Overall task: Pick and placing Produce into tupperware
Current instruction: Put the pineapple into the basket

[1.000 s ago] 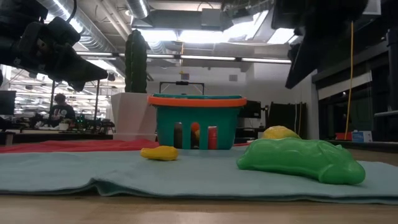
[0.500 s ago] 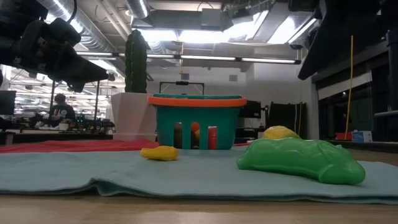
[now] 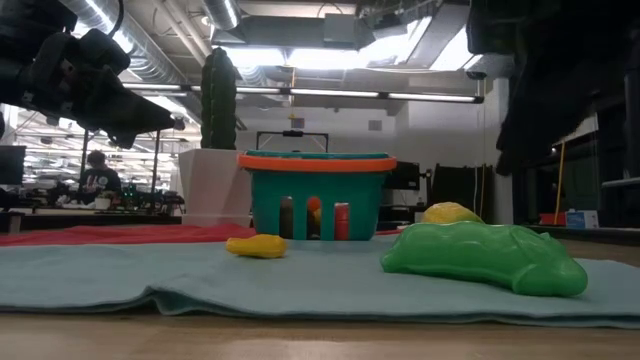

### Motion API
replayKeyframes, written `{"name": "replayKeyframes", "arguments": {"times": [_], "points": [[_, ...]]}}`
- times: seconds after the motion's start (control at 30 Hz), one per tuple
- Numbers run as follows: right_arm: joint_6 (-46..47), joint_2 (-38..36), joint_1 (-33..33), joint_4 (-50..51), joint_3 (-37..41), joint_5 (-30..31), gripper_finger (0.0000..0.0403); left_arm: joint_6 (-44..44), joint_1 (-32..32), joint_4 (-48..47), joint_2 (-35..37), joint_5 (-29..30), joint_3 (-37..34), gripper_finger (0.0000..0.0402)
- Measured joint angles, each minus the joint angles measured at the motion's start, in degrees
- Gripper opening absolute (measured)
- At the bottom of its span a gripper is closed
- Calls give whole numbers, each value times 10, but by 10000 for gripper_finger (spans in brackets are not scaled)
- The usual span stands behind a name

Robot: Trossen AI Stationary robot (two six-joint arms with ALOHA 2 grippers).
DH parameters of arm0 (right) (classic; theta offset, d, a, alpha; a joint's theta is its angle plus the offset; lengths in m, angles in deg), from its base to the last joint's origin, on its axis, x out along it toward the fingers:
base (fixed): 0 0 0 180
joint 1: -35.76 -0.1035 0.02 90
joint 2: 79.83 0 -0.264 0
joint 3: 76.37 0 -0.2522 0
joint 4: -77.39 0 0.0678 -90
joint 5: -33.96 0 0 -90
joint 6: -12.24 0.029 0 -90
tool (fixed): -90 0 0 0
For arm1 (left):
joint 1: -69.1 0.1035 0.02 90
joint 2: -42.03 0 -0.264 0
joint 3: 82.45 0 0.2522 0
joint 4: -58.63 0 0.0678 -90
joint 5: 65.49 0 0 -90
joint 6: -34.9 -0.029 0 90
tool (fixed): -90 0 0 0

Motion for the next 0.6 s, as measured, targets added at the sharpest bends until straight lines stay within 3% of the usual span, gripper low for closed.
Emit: {"name": "replayKeyframes", "arguments": {"times": [0.33, 0.6], "points": [[123, 38, -21, -15, 0, 66, 324, -2, 0, 0, 0, 0, 0, 96], [125, 57, -5, -35, 0, 98, 324, -2, 0, 0, 0, 0, 0, 96]]}}
